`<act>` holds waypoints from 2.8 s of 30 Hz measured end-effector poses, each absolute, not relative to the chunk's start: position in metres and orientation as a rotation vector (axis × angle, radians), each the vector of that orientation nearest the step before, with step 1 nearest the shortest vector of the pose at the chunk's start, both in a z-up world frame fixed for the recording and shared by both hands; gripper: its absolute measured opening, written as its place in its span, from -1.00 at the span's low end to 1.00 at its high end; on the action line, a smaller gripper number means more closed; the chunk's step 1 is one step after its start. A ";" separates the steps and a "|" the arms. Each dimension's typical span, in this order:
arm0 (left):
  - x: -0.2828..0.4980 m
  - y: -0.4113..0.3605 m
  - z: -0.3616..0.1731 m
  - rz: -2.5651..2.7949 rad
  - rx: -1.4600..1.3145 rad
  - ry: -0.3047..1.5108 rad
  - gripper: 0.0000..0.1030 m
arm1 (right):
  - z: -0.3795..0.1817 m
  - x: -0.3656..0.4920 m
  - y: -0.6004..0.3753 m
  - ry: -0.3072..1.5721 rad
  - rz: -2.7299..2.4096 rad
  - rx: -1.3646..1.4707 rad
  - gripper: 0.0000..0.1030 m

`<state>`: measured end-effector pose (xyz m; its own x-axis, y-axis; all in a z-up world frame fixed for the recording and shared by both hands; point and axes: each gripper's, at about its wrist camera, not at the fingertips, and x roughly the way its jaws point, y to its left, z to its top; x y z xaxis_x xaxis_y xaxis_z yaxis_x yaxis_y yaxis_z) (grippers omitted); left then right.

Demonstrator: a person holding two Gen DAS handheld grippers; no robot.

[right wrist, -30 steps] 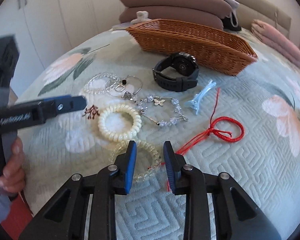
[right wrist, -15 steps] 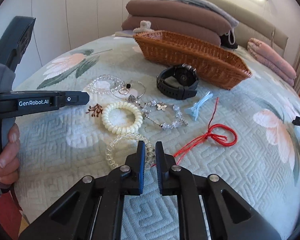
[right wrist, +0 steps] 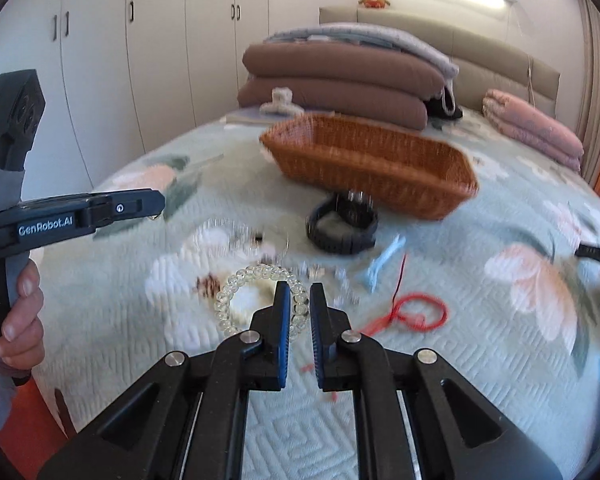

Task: Organize jewelry
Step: 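Grasp the clear bead bracelet with the right tool while the left tool grasps a small earring, then carry both items into the wicker basket and open both tools, then withdraw both tools from the basket back toward the jewelry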

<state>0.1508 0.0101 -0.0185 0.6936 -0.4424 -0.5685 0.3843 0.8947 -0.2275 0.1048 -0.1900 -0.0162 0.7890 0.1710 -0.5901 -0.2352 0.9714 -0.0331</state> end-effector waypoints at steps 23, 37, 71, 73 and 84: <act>0.337 -0.104 0.019 -0.535 -0.090 0.595 -0.76 | 0.033 0.316 -0.305 0.644 0.084 0.188 -0.76; 0.371 -0.152 -0.039 -0.519 -0.056 0.734 -0.75 | -0.021 0.354 -0.321 0.818 -0.009 0.175 -0.76; 0.191 0.035 0.017 -0.273 -0.259 0.590 0.54 | 0.023 0.155 -0.286 0.461 -0.107 0.119 0.04; 0.169 0.038 0.015 -0.263 -0.272 0.591 0.54 | 0.021 0.143 -0.276 0.476 -0.088 0.108 0.04; 0.123 -0.016 -0.041 -0.304 -0.107 0.714 0.55 | -0.029 0.092 -0.263 0.616 -0.070 0.132 0.03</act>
